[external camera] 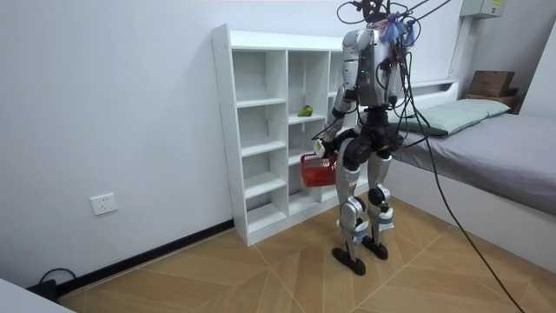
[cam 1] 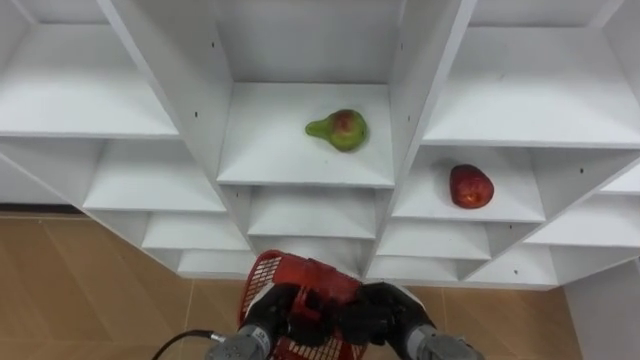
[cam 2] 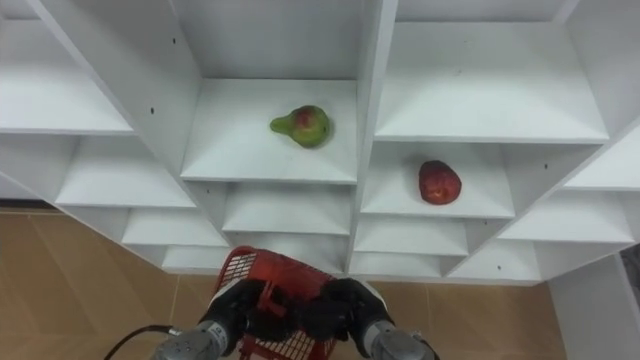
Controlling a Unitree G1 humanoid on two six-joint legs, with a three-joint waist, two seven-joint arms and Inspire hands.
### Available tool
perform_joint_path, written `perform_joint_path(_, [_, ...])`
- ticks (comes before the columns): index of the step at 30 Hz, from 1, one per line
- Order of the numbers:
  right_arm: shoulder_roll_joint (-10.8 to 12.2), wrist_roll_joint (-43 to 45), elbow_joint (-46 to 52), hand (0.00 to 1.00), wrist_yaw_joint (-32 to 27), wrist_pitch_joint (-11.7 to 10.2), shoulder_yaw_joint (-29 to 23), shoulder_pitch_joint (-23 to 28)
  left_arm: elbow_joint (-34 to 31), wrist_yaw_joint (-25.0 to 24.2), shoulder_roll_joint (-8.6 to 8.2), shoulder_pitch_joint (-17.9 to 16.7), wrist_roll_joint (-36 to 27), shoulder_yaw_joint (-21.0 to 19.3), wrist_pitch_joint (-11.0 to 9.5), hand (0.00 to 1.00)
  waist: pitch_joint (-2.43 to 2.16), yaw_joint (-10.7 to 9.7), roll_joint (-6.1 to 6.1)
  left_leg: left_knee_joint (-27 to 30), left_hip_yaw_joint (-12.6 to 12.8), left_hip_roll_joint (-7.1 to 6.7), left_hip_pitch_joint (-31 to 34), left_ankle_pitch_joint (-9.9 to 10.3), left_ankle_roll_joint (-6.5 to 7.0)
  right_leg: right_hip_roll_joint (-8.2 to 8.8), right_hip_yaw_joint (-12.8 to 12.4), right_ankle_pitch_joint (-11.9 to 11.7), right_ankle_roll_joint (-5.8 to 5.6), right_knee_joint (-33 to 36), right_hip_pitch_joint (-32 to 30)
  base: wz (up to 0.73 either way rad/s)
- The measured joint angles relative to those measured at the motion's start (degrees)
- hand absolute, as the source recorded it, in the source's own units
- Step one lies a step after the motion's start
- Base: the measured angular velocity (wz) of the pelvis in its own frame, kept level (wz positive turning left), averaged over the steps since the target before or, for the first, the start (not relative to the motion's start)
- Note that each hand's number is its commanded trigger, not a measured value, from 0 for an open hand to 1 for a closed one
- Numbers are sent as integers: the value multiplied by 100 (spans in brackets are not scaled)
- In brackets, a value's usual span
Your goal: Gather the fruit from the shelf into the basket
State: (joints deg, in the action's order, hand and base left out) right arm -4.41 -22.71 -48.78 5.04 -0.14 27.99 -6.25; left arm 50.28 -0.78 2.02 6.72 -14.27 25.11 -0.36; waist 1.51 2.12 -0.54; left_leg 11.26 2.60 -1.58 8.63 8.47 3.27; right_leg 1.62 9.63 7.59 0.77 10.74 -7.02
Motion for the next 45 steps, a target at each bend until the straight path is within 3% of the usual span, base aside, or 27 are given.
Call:
perform_joint_path(8, [-1,-155,1,100,-46,1,-2,-29,36,14,-28,15,-429,156,0,100,-2,-9,-21,8,-15,-2,7,0,0,2,10,0,0,1,0,0])
perform_joint_path(9, [-1,-155,2,93,-57,1,-2,-30,36,14,-28,15,-429,156,0,100,0,-9,-26,8,-15,-2,8,0,0,2,9,0,0,1,0,0])
perform_joint_path(10, [-1,-155,3,69,-68,1,-2,-36,36,14,-29,16,-428,160,0,100,-1,-10,-36,8,-15,-2,8,0,0,2,9,0,0,1,-1,0])
perform_joint_path(11, [-1,-156,2,31,-72,1,-2,-46,36,14,-29,17,-428,160,0,100,0,-8,-46,7,-16,-2,9,0,0,2,11,0,0,1,-2,0])
perform_joint_path(12, [-1,-156,2,0,-77,1,-2,-55,37,14,-29,20,-428,161,0,100,-1,-9,-54,6,-16,-2,11,0,0,1,11,0,0,1,-5,0])
perform_joint_path(24, [-4,-246,-5,0,-169,1,-44,-188,43,15,-24,22,-646,187,2,100,-6,-9,-94,39,23,-1,169,0,1,7,12,-1,1,13,-149,0])
perform_joint_path(36, [-2,-1737,-5,0,-404,28,-169,-188,37,28,-17,47,-1050,172,6,100,4,-8,-75,23,47,3,127,-1,2,26,-10,1,-1,97,-178,-1])
perform_joint_path(45, [27,-2447,-125,0,-449,148,-32,-190,38,195,-15,47,-1264,212,134,100,30,-1,-12,6,63,-6,59,-2,3,19,-15,1,-2,87,-130,-1])
